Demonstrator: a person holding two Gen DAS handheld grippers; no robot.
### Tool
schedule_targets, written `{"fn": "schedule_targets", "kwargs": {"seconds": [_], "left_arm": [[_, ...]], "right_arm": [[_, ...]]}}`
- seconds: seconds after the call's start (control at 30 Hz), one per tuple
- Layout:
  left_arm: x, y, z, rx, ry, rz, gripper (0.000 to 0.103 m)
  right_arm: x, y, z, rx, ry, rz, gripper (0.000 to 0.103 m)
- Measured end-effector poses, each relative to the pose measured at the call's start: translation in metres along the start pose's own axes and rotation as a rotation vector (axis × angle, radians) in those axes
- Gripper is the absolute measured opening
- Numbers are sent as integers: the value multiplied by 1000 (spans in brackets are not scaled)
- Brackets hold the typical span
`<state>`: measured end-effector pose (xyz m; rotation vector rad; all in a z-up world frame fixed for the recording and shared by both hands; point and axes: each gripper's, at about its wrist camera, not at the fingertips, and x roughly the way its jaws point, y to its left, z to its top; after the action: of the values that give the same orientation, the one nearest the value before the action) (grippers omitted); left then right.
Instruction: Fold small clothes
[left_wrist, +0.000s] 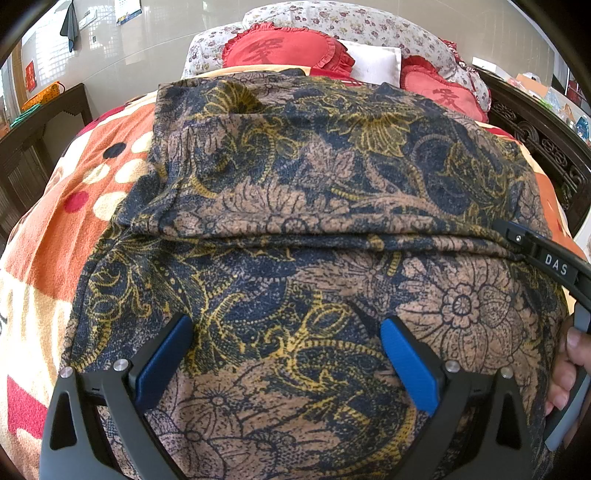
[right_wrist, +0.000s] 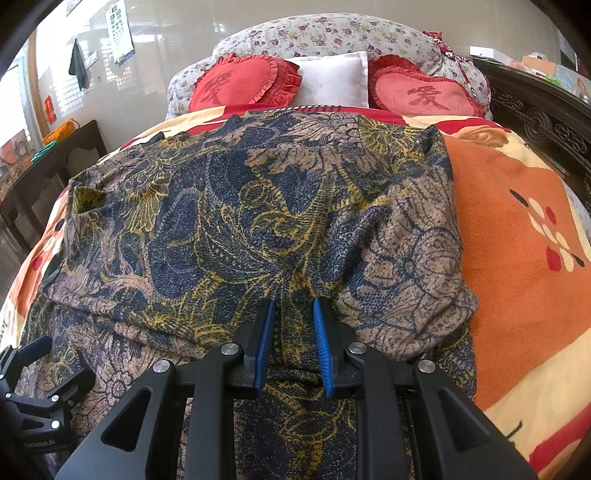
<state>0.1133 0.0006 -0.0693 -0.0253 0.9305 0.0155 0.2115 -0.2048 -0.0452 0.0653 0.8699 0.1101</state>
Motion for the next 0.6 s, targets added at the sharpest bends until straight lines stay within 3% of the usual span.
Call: {"fn": "schedule_targets", "kwargs": {"seconds": [0.6], "left_arm": [[0, -1, 0, 1, -1, -1, 103]], "right_arm": [[0, -3, 0, 8, 1, 11, 32]]}}
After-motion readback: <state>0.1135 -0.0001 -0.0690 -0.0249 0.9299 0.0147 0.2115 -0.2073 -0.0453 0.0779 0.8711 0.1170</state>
